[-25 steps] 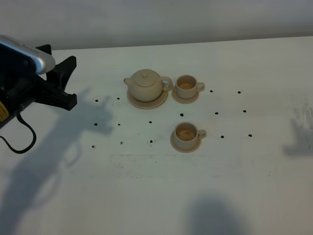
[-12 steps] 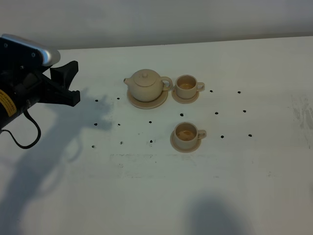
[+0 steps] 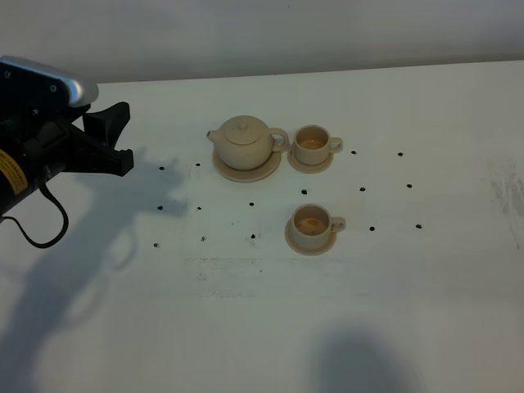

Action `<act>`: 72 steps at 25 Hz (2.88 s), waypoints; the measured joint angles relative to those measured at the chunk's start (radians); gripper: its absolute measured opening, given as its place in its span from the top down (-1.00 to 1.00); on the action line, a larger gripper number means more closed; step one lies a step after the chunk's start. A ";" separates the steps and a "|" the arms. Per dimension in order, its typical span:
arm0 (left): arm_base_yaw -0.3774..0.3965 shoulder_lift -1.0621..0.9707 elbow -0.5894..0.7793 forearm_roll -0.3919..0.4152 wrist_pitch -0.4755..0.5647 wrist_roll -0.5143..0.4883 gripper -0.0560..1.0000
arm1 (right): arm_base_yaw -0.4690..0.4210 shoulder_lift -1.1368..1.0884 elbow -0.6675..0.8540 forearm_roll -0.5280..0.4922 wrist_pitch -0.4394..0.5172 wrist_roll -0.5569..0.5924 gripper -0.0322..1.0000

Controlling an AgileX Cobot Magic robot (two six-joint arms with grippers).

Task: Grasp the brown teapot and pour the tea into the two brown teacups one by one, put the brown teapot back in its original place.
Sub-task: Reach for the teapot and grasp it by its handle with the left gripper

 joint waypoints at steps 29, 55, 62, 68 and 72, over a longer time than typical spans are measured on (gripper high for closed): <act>-0.034 0.196 -0.055 0.000 -0.094 0.004 0.00 | 0.000 -0.219 0.162 0.065 0.019 0.001 -0.08; -0.178 0.207 -0.229 0.000 0.078 0.068 0.00 | -0.362 -0.219 0.162 0.080 0.019 0.001 -0.08; -0.214 0.279 -0.253 -0.002 0.100 0.075 0.01 | -0.362 -0.219 0.162 0.080 0.019 0.001 -0.08; -0.274 0.296 -0.350 -0.002 0.170 0.047 0.07 | -0.362 -0.219 0.162 0.080 0.019 0.001 -0.08; -0.297 0.319 -0.429 -0.023 0.227 0.002 0.09 | -0.362 -0.219 0.162 0.080 0.019 0.001 -0.08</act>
